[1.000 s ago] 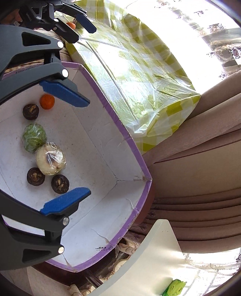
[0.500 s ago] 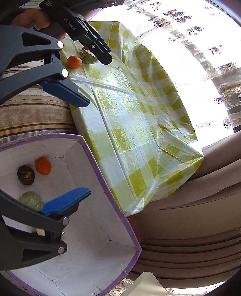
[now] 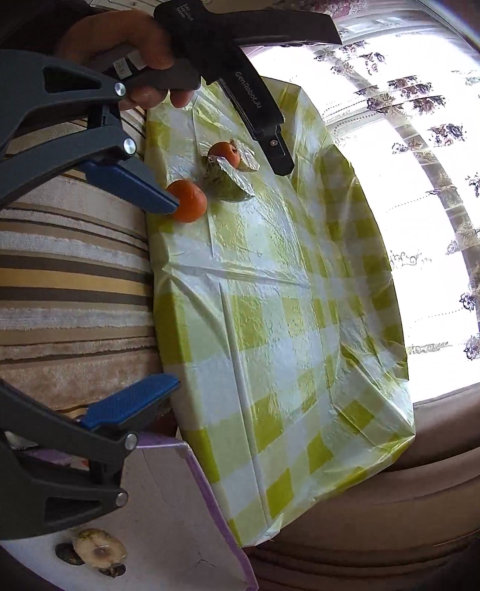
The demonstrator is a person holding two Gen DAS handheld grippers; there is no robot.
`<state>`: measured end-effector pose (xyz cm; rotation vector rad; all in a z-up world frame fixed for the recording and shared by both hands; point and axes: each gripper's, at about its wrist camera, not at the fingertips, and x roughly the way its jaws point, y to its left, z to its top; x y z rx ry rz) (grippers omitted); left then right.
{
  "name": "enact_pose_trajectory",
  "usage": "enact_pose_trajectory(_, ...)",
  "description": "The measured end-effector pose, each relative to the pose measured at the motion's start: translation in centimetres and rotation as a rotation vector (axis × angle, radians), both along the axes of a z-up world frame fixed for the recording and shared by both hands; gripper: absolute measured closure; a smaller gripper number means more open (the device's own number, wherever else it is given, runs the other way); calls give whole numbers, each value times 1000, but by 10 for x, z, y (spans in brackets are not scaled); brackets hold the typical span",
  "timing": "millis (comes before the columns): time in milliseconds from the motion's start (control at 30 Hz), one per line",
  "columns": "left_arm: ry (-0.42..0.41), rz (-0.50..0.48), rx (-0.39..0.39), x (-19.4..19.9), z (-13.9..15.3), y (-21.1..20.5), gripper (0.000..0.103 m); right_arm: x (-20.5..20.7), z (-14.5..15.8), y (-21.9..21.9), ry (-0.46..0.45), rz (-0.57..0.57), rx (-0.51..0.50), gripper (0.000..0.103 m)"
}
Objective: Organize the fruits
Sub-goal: 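Withdraw both open tools from the box back to the checked sheet, then grasp a tangerine with the right tool while the left tool grasps another wrapped pear half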
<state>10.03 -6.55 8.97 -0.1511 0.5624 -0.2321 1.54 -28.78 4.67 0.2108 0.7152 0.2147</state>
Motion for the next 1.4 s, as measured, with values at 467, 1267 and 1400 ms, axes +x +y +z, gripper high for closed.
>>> enact_pose_trajectory(467,34,134,-56,6,-14,70,20,21,-13,82,9,155,-106,24)
enact_pose_trajectory(1267,179,197,-53,34,-39,97,20,43,-23,115,26,191,-184,63)
enact_pose_trajectory(1400,226,194,-4,48,-42,87,20,43,-24,116,18,192,-192,63)
